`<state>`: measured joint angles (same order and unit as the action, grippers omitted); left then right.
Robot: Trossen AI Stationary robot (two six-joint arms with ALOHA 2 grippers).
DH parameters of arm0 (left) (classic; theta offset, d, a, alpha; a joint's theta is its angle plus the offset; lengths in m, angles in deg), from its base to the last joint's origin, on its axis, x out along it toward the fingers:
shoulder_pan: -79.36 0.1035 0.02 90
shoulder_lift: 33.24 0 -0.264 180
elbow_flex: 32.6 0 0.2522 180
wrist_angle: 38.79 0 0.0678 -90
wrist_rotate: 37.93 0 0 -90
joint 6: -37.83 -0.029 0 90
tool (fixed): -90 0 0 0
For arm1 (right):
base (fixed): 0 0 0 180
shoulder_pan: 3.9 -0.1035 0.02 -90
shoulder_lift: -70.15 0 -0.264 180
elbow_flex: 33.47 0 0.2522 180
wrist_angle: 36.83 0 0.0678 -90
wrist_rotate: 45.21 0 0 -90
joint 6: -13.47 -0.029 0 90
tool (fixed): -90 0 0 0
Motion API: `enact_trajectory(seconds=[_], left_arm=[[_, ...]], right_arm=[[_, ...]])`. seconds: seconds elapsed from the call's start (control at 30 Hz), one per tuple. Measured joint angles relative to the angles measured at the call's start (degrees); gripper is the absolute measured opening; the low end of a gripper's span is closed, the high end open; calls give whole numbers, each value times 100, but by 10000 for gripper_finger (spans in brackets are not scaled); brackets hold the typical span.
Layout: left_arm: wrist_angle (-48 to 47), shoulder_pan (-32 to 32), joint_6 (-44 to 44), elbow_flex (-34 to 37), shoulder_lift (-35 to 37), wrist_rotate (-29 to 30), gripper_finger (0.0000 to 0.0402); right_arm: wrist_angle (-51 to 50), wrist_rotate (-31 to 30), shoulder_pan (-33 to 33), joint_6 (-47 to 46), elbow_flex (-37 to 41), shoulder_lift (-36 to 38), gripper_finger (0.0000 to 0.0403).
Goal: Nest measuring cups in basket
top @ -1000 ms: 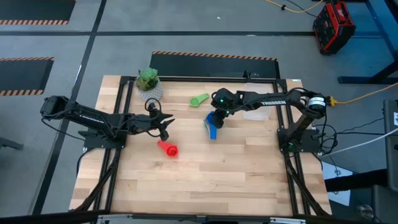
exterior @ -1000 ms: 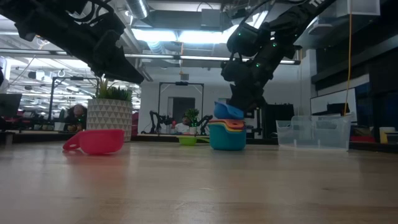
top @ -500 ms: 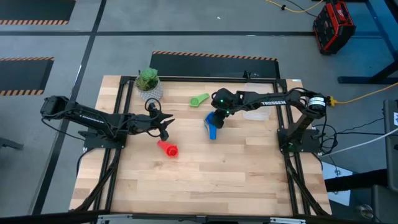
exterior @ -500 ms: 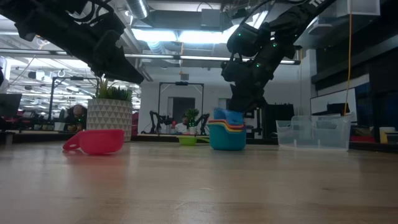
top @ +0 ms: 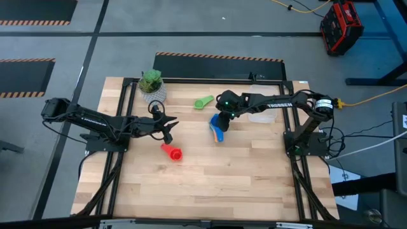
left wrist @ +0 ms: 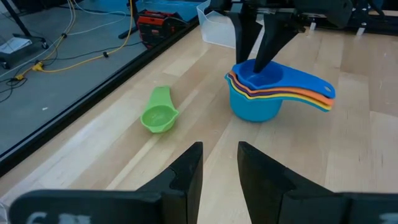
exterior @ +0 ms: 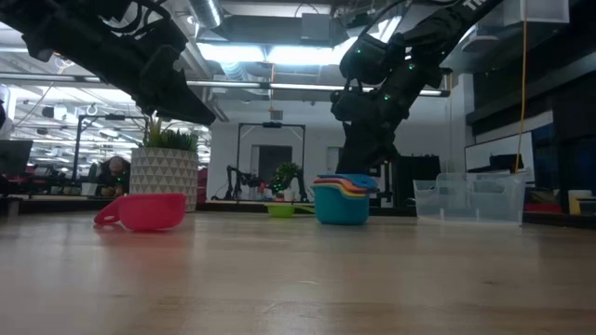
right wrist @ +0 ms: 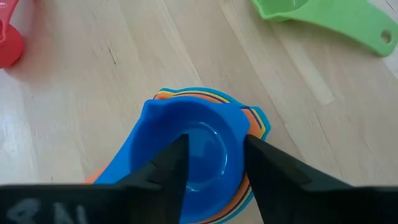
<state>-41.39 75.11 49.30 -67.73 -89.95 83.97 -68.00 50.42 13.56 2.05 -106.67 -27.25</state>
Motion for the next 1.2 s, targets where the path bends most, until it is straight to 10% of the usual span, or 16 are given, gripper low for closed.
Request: enact_trajectory(seconds=[0.67, 1.2], left_arm=[[2, -1, 44, 0, -2, -4, 94], [9, 0, 68, 0, -2, -4, 94]], right_arm=[[-458, 3, 0, 373, -569, 318, 168], [-1545, 122, -20, 1328, -291, 1948, 168]])
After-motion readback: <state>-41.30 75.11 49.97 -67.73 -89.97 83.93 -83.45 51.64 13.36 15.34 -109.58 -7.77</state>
